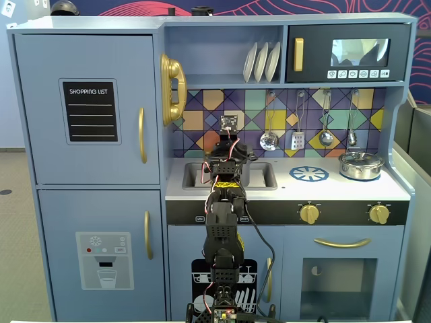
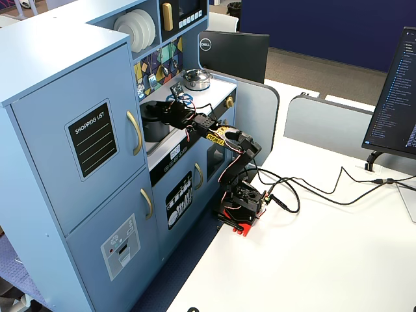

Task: Pick up the lid from the counter and put it on the gray recipient

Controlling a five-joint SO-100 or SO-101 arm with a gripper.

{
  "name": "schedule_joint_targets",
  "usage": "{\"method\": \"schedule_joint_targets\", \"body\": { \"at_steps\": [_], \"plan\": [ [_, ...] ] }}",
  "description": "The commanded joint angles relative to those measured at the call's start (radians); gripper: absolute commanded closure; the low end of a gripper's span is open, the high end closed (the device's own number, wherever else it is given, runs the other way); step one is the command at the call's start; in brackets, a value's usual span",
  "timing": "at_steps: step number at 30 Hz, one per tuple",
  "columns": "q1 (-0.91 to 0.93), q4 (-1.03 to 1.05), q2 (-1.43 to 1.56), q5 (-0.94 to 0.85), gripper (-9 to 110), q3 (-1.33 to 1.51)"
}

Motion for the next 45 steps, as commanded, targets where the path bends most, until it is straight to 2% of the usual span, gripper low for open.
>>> {"method": "schedule_joint_targets", "body": {
  "at_steps": [1, 17, 18, 20, 24, 32, 38, 41, 45],
  "plan": [
    [-0.015, -0.031, 0.009, -0.011, 102, -0.02],
    [-0.02, -0.048, 0.043, 0.002, 102, 0.051],
    [-0.018, -0.037, 0.049, 0.0, 100, 0.054],
    [-0.014, 0.002, 0.071, 0.025, 89, 0.057],
    [-0.006, 0.144, 0.147, 0.0, 79, 0.066],
    [-0.035, 0.611, 0.486, -0.034, 81, 0.055],
    [-0.026, 1.077, 0.718, -0.017, 85, 0.008],
    [-0.031, 1.169, 0.795, -0.02, 94, 0.109],
    [-0.029, 1.14, 0.857, 0.057, 100, 0.348]
  ]
}}
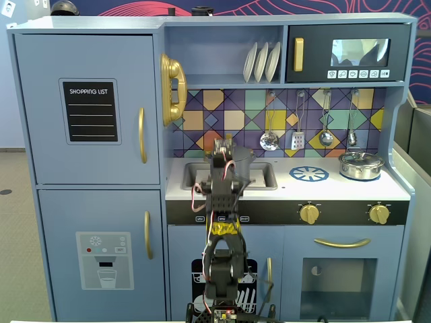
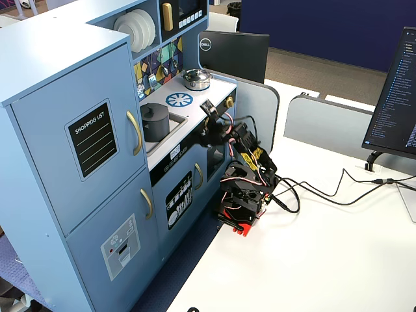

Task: Pick up the lid from the counter and put it on the gray recipient

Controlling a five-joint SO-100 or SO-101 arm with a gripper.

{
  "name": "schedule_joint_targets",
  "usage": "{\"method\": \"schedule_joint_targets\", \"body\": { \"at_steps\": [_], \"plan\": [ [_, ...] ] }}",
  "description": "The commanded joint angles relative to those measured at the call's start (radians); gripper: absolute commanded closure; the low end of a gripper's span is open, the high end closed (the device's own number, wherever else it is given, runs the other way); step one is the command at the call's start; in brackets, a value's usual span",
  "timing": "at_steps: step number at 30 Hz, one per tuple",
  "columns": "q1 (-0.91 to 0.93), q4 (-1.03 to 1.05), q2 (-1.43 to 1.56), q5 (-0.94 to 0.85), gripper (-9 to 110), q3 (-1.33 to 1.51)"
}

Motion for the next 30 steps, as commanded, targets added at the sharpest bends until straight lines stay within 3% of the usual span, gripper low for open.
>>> {"method": "schedule_joint_targets", "body": {
  "at_steps": [1, 7, 11, 13, 25, 30],
  "plan": [
    [0.002, -0.008, 0.048, 0.011, 101, 0.181],
    [-0.044, -0.141, 0.121, 0.129, 101, 0.548],
    [-0.061, -0.089, 0.264, 0.206, 101, 0.724],
    [-0.046, -0.049, 0.264, 0.146, 101, 0.779],
    [-0.031, 0.36, 0.265, 0.115, 97, 0.834],
    [-0.015, 0.374, 0.265, 0.12, 96, 0.834]
  ]
}}
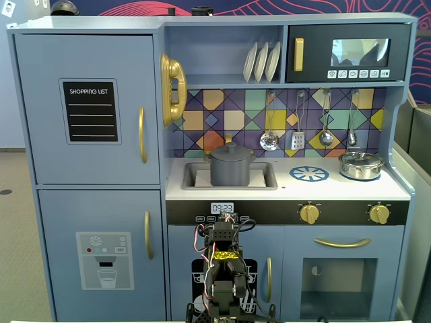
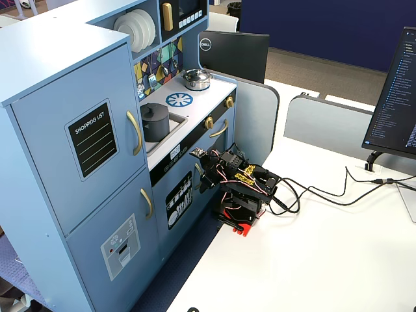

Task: Pick up the lid from the counter and put it on the gray recipient

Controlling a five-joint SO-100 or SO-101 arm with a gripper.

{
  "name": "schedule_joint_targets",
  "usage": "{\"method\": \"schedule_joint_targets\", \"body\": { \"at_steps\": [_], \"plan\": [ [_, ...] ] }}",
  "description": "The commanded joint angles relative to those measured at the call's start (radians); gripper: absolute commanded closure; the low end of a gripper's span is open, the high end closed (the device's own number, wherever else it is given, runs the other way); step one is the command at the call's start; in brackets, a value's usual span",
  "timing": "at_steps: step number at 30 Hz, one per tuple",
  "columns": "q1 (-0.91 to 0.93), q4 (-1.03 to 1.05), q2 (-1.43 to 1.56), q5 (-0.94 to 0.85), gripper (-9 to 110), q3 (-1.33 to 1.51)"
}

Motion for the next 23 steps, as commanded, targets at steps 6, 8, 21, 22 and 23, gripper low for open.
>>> {"method": "schedule_joint_targets", "body": {
  "at_steps": [6, 8, 21, 22, 23],
  "plan": [
    [0.025, 0.181, -0.008, -0.032, 95, -0.002],
    [0.025, 0.181, -0.008, -0.032, 94, -0.002],
    [0.025, 0.181, -0.008, -0.032, 94, -0.002],
    [0.025, 0.181, -0.008, -0.032, 94, -0.002],
    [0.025, 0.181, -0.008, -0.032, 94, -0.002]
  ]
}}
